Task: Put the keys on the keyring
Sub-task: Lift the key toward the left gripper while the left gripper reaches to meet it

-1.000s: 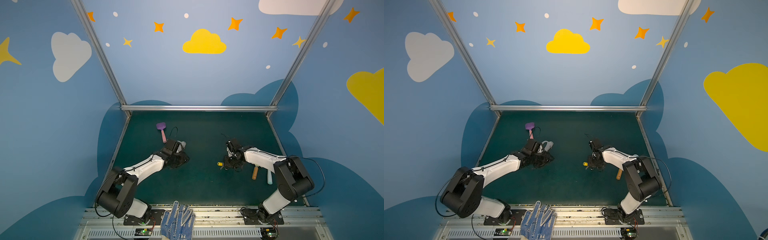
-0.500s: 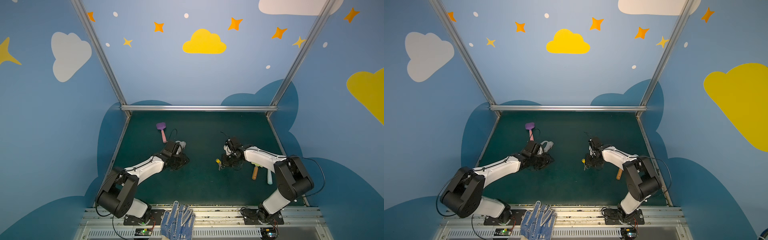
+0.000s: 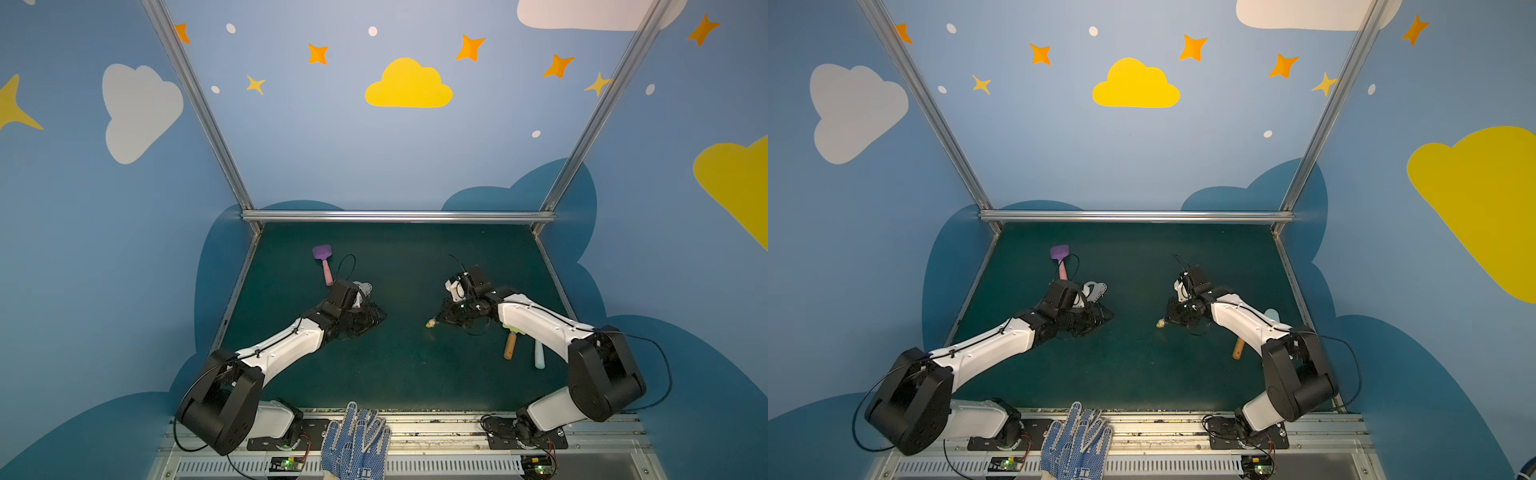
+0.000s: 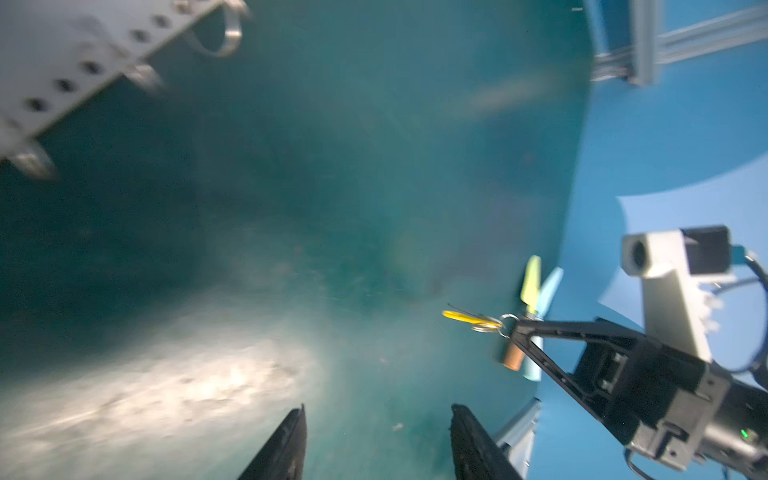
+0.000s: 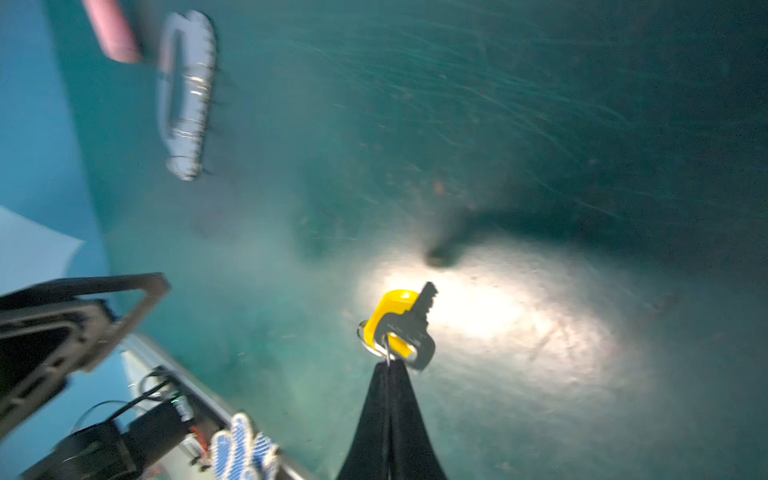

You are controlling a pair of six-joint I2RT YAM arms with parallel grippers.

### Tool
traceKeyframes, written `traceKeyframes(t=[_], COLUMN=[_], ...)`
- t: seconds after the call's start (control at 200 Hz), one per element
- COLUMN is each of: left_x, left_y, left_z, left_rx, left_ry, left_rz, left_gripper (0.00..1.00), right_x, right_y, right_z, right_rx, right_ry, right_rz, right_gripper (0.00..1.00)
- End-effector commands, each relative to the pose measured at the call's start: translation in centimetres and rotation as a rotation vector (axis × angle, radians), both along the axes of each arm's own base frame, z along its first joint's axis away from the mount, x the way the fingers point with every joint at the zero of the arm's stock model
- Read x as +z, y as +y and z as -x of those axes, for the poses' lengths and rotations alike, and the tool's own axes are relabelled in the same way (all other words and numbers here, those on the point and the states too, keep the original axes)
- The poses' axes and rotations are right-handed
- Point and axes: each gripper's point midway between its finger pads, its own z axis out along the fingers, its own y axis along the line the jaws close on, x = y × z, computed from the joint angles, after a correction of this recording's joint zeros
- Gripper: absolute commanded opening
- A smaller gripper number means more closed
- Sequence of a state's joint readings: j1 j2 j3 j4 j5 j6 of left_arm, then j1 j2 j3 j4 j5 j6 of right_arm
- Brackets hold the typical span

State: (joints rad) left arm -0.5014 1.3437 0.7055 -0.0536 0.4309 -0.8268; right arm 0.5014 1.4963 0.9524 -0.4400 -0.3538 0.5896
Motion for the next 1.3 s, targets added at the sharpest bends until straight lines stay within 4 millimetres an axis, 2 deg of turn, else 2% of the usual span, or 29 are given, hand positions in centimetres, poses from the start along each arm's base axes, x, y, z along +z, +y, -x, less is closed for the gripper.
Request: traceKeyframes(t=[0.0,0.195,0.426,0.606,0.726,0.816,1.021,1.297], left_x=[4.2,9.5,13.1,15.0,14.5,14.1,14.2,15.5], left_y=[-2.0,-3.4,-5.6,-7.9,-8.7,-8.4,-6.5,-6.9], left_z=[-0.1,0.6,1.1,2.1,2.1,1.3,-0.1,0.1], left_rx=[-0.073,-0.171,-0.277,-0.362,-0.367,-0.322,-0.205,-0.24], left_ry=[-0.15,-0.329,-0.418,-0.458,-0.458,-0.47,-0.541,-0.605], left_rz=[0.124,0.227,0.325,0.374,0.352,0.301,0.169,0.121], left_gripper=[0.55,0.52,0.48,0.47,0.56,0.63,0.57,0.49], right_x=[6.2,12.2,15.9,16.7,16.9,17.1,17.4,17.5], right_y=[2.1,3.2,4.4,4.9,5.3,5.8,6.2,6.8], right_z=[-1.0,-1.1,-0.6,-0.3,-0.1,0.1,0.7,1.0], right_rx=[0.001,0.018,0.044,0.042,0.046,0.058,0.077,0.082], right_ry=[-0.098,-0.178,-0.195,-0.184,-0.169,-0.156,-0.147,-0.133], right_rz=[-0.158,-0.286,-0.417,-0.47,-0.501,-0.518,-0.536,-0.568], right_gripper=[0.0,0.0,0.0,0.0,0.0,0.0,0.0,0.0])
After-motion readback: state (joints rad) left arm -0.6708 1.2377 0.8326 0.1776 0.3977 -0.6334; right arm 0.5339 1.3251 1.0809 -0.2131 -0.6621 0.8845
